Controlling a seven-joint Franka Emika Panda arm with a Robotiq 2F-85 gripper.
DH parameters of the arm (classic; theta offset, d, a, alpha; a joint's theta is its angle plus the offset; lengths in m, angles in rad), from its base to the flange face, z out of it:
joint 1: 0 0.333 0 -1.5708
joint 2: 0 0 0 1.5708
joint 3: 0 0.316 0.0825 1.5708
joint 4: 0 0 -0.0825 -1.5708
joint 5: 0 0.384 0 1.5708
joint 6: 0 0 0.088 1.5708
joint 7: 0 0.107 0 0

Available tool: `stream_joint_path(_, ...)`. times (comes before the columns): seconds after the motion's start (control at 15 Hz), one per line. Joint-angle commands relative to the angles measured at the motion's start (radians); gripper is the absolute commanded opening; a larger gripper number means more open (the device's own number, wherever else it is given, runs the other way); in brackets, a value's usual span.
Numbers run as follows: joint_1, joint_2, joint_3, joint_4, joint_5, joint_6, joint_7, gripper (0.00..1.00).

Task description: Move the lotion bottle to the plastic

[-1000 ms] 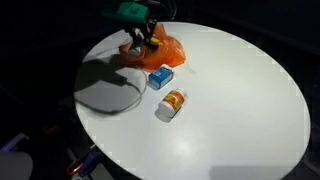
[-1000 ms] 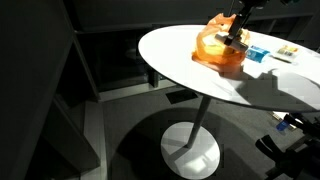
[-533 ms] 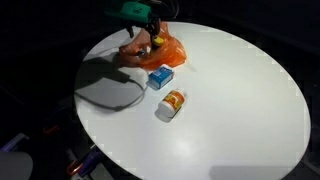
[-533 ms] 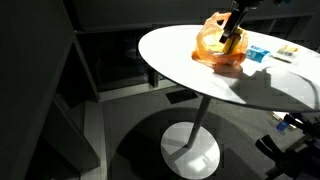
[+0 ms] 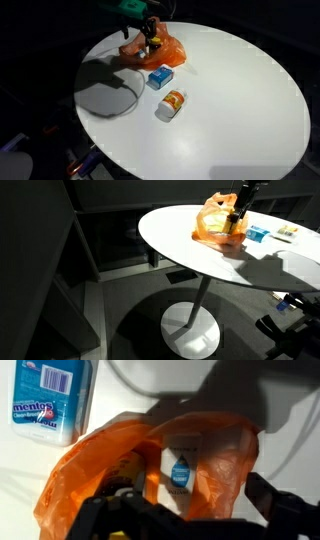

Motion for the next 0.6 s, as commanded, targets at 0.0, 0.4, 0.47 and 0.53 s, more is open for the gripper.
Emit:
stream_joint_path(0.0, -0.007, -0.059, -0.006, 0.009, -0.038, -0.114, 0.077, 1.0)
stream_joint_path(0.4, -0.002, -0.08, -0.01, 0.003, -0.035, -0.145, 0.1, 1.0)
stream_joint_path(0.47, -0.002, -0.084, -0.01, 0.002, -0.038, -0.148, 0.103, 1.0)
stream_joint_path(0.53, -0.002, -0.083, -0.01, 0.001, -0.038, -0.148, 0.103, 1.0)
